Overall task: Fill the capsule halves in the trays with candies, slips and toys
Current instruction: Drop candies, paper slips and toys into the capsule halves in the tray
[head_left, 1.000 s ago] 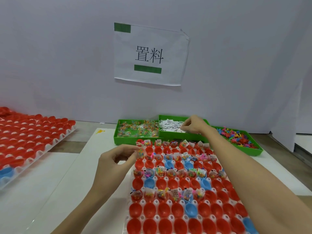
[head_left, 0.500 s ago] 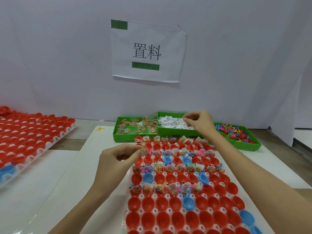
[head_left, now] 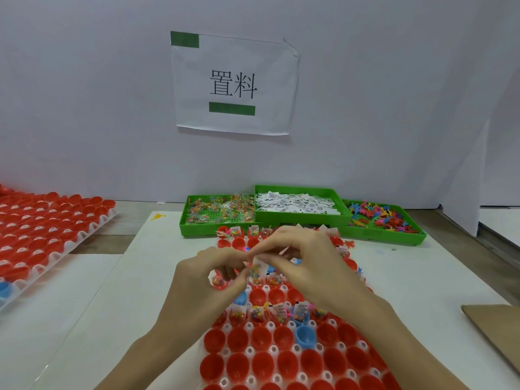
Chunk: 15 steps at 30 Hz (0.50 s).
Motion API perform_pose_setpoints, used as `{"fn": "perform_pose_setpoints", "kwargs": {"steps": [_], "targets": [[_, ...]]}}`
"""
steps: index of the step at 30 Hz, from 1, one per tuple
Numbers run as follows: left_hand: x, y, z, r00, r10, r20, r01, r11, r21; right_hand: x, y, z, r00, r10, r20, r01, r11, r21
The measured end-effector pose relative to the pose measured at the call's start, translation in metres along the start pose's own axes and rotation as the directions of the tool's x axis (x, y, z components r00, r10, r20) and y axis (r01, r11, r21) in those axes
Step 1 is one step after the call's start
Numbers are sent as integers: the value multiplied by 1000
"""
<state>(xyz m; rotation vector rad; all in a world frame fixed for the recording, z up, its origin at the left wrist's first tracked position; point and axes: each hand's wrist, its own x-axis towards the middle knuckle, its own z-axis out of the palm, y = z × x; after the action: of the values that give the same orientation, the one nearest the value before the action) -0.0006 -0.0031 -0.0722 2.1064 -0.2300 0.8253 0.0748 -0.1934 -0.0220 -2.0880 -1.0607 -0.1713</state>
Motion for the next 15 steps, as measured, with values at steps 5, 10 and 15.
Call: {"fn": "perform_pose_setpoints", "kwargs": {"steps": [5, 10, 15], "targets": [[-3, 6, 3, 998, 24, -50, -25, 1000, -10, -4, -5, -1, 1000, -10, 27, 8, 998, 66], [-4, 10, 3, 996, 1, -94, -1, 1000, -1, -6, -4, 3, 998, -57, 21, 56, 998, 37], [-1, 11, 3, 1000, -10, 9, 10, 998, -68, -6, -3, 5, 1000, -12, 8, 12, 998, 61]]}}
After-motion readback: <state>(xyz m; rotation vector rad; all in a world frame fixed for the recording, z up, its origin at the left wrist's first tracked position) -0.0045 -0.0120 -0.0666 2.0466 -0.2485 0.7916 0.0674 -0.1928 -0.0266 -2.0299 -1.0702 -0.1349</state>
